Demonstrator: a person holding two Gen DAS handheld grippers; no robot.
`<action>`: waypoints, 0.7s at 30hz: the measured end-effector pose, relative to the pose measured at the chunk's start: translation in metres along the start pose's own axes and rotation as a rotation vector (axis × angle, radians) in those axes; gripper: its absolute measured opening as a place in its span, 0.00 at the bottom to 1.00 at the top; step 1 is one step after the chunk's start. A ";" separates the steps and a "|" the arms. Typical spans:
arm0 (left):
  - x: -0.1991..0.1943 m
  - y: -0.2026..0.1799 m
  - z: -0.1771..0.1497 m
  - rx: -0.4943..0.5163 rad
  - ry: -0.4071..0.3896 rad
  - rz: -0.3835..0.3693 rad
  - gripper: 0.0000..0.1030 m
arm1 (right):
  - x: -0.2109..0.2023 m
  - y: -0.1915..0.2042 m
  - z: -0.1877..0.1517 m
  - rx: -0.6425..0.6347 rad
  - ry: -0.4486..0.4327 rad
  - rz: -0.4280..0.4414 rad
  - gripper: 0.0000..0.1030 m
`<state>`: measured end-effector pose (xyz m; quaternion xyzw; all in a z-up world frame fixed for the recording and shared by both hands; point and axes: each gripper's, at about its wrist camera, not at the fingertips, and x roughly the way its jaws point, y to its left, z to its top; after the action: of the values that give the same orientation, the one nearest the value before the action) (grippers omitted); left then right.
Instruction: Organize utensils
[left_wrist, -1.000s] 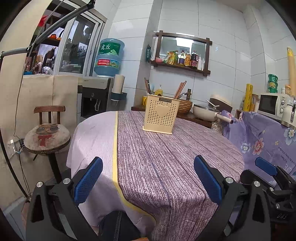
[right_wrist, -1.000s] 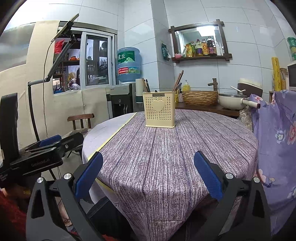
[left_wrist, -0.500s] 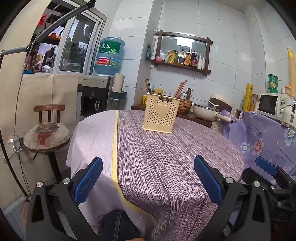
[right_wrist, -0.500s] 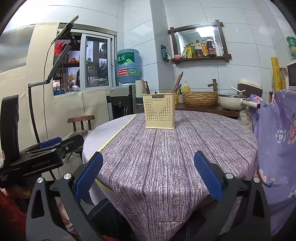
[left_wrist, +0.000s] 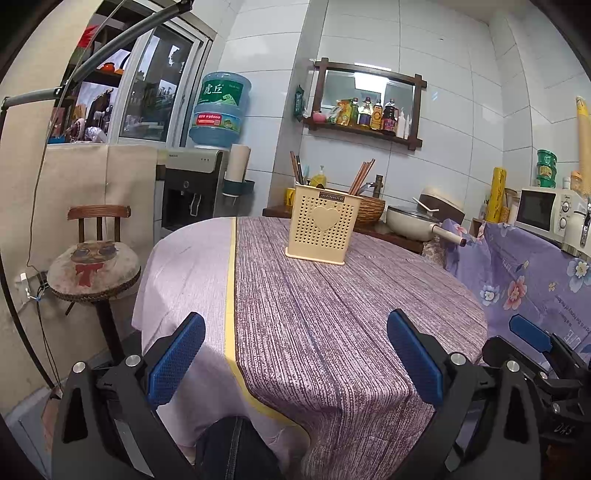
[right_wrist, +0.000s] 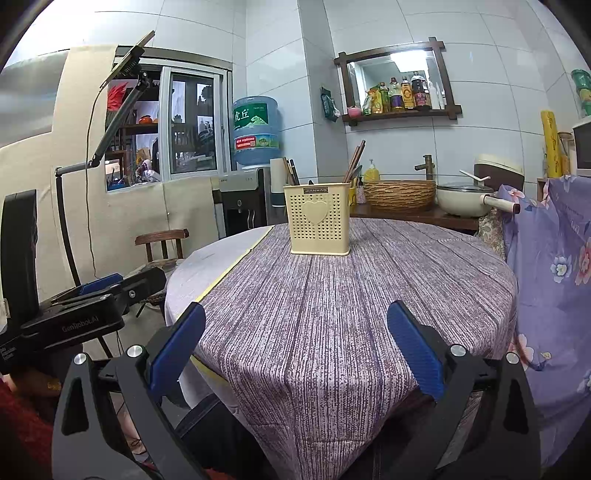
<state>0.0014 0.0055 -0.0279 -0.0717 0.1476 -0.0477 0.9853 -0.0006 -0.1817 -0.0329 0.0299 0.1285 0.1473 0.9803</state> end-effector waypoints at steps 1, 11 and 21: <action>0.000 0.000 0.000 0.000 0.003 -0.002 0.95 | 0.000 -0.001 0.000 0.003 0.001 0.001 0.94; -0.001 -0.004 0.000 -0.001 -0.001 0.013 0.95 | 0.002 -0.002 0.000 0.009 0.006 0.002 0.94; -0.001 -0.006 0.001 0.003 0.000 0.028 0.95 | 0.003 -0.002 0.000 0.014 0.010 0.003 0.94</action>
<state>0.0008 -0.0004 -0.0254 -0.0683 0.1485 -0.0341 0.9860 0.0033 -0.1829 -0.0341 0.0364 0.1342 0.1482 0.9791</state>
